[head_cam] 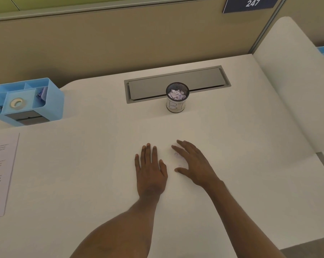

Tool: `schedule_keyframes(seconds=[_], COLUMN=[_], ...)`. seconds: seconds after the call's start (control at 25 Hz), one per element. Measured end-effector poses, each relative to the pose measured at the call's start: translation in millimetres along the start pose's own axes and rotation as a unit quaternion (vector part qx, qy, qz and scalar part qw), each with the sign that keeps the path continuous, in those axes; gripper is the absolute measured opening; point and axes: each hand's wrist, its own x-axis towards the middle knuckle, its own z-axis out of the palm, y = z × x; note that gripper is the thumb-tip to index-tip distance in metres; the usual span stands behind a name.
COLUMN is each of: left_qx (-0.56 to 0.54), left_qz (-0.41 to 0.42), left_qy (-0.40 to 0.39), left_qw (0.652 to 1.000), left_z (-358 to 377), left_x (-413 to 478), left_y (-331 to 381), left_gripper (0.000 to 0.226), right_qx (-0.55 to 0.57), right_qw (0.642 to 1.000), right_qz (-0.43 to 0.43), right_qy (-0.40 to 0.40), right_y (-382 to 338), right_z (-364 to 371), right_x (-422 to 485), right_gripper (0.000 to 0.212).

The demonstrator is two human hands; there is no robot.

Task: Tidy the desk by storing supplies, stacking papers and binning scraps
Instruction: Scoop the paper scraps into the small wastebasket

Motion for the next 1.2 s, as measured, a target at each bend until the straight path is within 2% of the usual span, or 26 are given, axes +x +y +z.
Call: schedule_keyframes(seconds=[0.08, 0.16, 0.24, 0.32, 0.44, 0.56, 0.72, 0.92, 1.08, 1.2], left_qx=[-0.001, -0.003, -0.008, -0.012, -0.012, -0.008, -0.016, -0.016, -0.020, -0.019], left_qz=[0.000, 0.000, 0.002, 0.007, 0.006, 0.005, 0.004, 0.006, 0.004, 0.007], left_qy=[0.001, 0.005, 0.014, 0.021, 0.017, 0.011, 0.017, 0.015, 0.016, 0.019], left_qw=[1.000, 1.000, 1.000, 1.000, 1.000, 1.000, 1.000, 1.000, 1.000, 1.000], left_z=[-0.7, -1.1, -1.5, -1.7, -2.3, -2.4, -2.5, -2.2, -2.5, -3.1], left_x=[0.0, 0.3, 0.6, -0.1, -0.2, 0.0, -0.2, 0.5, 0.1, -0.8], left_y=[0.2, 0.4, 0.8, 1.3, 0.9, 0.7, 1.2, 0.5, 0.5, 0.5], left_gripper=[0.058, 0.058, 0.056, 0.056, 0.056, 0.056, 0.055, 0.056, 0.056, 0.056], right_qx=[-0.002, 0.007, 0.010, -0.017, -0.070, -0.102, -0.102, -0.155, -0.136, -0.143], right_qw=[1.000, 0.998, 0.995, 0.996, 0.996, 0.987, 0.980, 0.980, 0.981, 0.984], right_qz=[-0.015, -0.029, -0.033, -0.035, -0.060, -0.123, -0.135, -0.095, -0.086, -0.040], right_qy=[0.009, 0.058, 0.090, 0.078, 0.014, 0.018, 0.104, 0.077, 0.107, 0.102], right_y=[6.4, 8.8, 10.7, 14.8, 15.4, 10.4, 16.7, 26.4, 20.3, 13.6], right_z=[4.3, 4.5, 0.1, -3.5, -1.3, 9.4, 4.2, 0.7, 0.4, -4.0], right_x=[2.4, 3.4, 2.5, 0.1, -4.1, -7.4, -5.9, -15.9, -18.6, -13.8], right_gripper=[0.058, 0.031, 0.016, 0.027, 0.049, 0.036, 0.014, 0.043, 0.036, 0.031])
